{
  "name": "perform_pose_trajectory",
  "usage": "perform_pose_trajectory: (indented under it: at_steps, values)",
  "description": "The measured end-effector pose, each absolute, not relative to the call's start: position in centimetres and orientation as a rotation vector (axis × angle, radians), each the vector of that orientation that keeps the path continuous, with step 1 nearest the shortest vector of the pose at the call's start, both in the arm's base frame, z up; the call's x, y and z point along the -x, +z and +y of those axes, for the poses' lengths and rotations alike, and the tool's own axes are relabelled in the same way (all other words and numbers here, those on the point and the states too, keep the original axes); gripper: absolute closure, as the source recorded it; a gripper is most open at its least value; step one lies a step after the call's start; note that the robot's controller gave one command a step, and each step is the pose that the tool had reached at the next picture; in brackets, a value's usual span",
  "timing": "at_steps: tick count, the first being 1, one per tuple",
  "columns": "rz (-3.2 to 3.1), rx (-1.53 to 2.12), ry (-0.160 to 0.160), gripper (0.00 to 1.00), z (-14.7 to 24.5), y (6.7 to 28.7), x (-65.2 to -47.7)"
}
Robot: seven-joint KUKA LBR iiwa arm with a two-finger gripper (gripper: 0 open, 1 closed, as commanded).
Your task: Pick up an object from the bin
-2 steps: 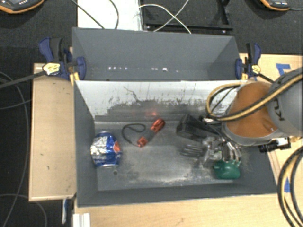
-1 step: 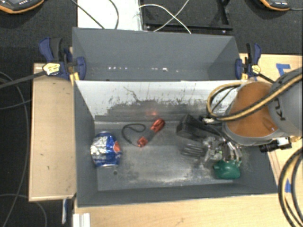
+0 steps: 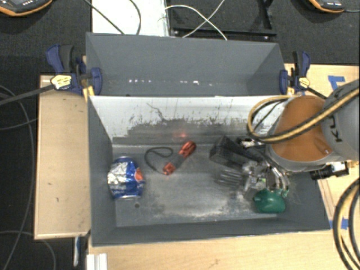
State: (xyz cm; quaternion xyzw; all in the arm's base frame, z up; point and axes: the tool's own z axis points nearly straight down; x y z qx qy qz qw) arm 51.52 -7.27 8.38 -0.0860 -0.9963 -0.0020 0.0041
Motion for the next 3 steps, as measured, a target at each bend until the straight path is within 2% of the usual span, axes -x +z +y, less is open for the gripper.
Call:
perform_pose_trajectory:
  at_steps: [1,3]
  values:
    - [-3.125,0.270,-0.005,1.00,-7.3,9.6,-51.6]
    - [-3.126,0.269,-0.006,1.00,-7.3,14.0,-51.6]
